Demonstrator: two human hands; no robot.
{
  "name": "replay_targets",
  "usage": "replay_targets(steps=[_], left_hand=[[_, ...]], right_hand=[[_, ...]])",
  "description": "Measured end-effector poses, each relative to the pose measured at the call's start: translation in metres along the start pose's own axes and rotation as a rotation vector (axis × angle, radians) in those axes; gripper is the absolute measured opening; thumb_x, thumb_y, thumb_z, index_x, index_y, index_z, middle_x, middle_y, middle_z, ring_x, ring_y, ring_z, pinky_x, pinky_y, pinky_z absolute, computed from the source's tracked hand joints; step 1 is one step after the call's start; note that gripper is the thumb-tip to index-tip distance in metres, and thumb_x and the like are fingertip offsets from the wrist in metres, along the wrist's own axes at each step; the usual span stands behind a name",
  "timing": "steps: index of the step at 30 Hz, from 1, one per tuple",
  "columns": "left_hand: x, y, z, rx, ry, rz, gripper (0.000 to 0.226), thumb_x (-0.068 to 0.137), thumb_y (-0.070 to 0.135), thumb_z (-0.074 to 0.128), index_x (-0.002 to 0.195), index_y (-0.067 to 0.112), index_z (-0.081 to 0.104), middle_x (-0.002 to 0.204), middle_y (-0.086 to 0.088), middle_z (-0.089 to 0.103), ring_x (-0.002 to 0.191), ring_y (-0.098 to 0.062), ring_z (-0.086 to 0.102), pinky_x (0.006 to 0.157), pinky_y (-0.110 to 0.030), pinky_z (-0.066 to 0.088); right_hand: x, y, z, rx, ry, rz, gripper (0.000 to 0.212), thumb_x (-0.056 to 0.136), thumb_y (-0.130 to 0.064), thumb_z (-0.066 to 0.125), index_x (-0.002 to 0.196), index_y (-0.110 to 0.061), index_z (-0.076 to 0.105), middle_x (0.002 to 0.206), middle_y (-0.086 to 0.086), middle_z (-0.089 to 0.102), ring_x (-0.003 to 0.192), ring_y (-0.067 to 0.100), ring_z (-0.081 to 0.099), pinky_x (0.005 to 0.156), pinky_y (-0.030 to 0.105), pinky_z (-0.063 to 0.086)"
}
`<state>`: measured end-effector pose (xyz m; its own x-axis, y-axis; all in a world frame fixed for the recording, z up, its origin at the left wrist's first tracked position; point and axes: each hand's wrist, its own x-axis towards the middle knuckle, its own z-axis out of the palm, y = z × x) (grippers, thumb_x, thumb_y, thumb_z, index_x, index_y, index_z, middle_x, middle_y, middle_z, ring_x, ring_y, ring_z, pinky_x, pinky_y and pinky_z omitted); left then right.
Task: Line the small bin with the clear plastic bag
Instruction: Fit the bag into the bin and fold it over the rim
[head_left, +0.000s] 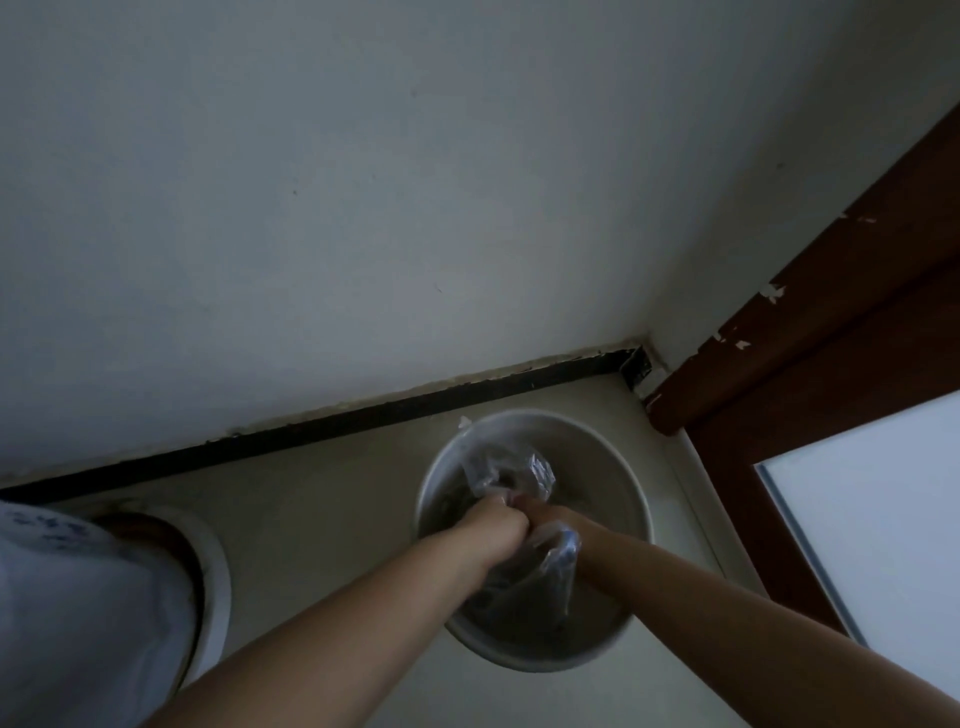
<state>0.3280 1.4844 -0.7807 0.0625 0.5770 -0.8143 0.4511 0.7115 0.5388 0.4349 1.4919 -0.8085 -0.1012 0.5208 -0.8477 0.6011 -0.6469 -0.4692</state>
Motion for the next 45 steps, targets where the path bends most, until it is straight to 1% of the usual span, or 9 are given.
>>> replay_targets(steps=[2,7,14,18,22,29,36,39,45], left_hand=[[-0.012,0.005,-0.008,0.091,-0.037,0.052,0.038,0.087,0.012,0.047,0.125,0.014,0.053,0.115,-0.014,0.061,0.105,-0.028,0.058,0.095,-0.04,0.047],[-0.046,0.023,-0.05,0.235,-0.084,0.222,0.021,0.075,0.02,0.06,0.095,0.016,0.066,0.091,-0.007,0.071,0.084,-0.02,0.068,0.079,-0.037,0.056],[-0.058,0.012,-0.109,0.464,0.155,0.303,0.016,0.077,0.018,0.061,0.092,0.017,0.067,0.088,-0.011,0.071,0.076,-0.026,0.069,0.066,-0.042,0.056],[-0.051,0.004,-0.123,0.124,0.322,0.26,0.01,0.081,0.017,0.068,0.09,0.016,0.064,0.076,-0.008,0.072,0.059,-0.019,0.069,0.051,-0.03,0.055],[-0.051,0.007,-0.109,-0.244,0.209,0.225,0.02,0.075,0.011,0.078,0.09,0.01,0.065,0.072,-0.006,0.077,0.064,-0.018,0.073,0.05,-0.025,0.056],[-0.049,-0.002,-0.1,-0.427,0.155,0.095,0.009,0.085,0.01,0.067,0.093,0.011,0.07,0.079,-0.008,0.077,0.072,-0.022,0.074,0.057,-0.031,0.059],[-0.043,-0.01,-0.112,-0.713,0.003,-0.128,0.012,0.077,0.018,0.071,0.086,0.011,0.074,0.066,-0.007,0.07,0.052,-0.017,0.067,0.046,-0.028,0.054],[-0.037,-0.012,-0.115,-0.802,-0.032,-0.187,0.011,0.08,0.018,0.068,0.086,0.01,0.073,0.06,-0.006,0.068,0.048,-0.018,0.065,0.042,-0.027,0.053],[-0.029,-0.007,-0.113,-0.797,-0.001,-0.173,0.014,0.091,0.012,0.054,0.089,0.005,0.066,0.069,-0.009,0.069,0.058,-0.022,0.065,0.054,-0.034,0.055]], right_hand=[[-0.016,-0.006,-0.007,-0.15,-0.01,-0.11,0.034,0.098,-0.021,0.045,0.128,-0.007,0.052,0.125,0.015,0.06,0.114,0.028,0.057,0.091,0.029,0.042],[-0.06,-0.01,-0.044,-0.331,0.154,-0.304,0.015,0.093,-0.039,0.051,0.088,-0.028,0.059,0.081,-0.001,0.069,0.067,0.007,0.067,0.057,0.018,0.053],[-0.094,-0.008,-0.075,-0.116,0.395,-0.407,0.018,0.086,-0.044,0.061,0.099,-0.037,0.051,0.079,-0.009,0.069,0.061,0.004,0.069,0.052,0.019,0.055],[-0.086,-0.01,-0.072,-0.099,0.312,-0.356,0.022,0.098,-0.035,0.042,0.095,-0.025,0.061,0.086,0.005,0.07,0.074,0.021,0.07,0.075,0.043,0.059],[-0.061,-0.019,-0.044,-0.282,0.168,-0.408,0.025,0.1,-0.026,0.036,0.105,-0.019,0.06,0.097,0.011,0.068,0.084,0.024,0.069,0.081,0.041,0.057],[-0.026,-0.013,-0.004,-0.954,0.11,-0.351,0.026,0.093,-0.007,0.046,0.116,-0.004,0.057,0.112,0.015,0.067,0.102,0.028,0.065,0.09,0.037,0.052],[-0.062,-0.007,-0.023,-0.596,0.659,-0.77,0.009,0.09,-0.027,0.058,0.095,-0.027,0.066,0.098,-0.014,0.059,0.08,0.003,0.058,0.069,0.017,0.049],[-0.07,-0.003,-0.045,-0.208,0.646,-0.665,0.007,0.088,-0.023,0.062,0.087,-0.031,0.063,0.083,-0.017,0.064,0.071,-0.003,0.062,0.057,0.009,0.046],[-0.06,0.0,-0.071,0.26,0.6,-0.501,0.008,0.095,-0.014,0.051,0.1,-0.019,0.054,0.075,0.005,0.068,0.06,0.009,0.068,0.056,0.026,0.058]])
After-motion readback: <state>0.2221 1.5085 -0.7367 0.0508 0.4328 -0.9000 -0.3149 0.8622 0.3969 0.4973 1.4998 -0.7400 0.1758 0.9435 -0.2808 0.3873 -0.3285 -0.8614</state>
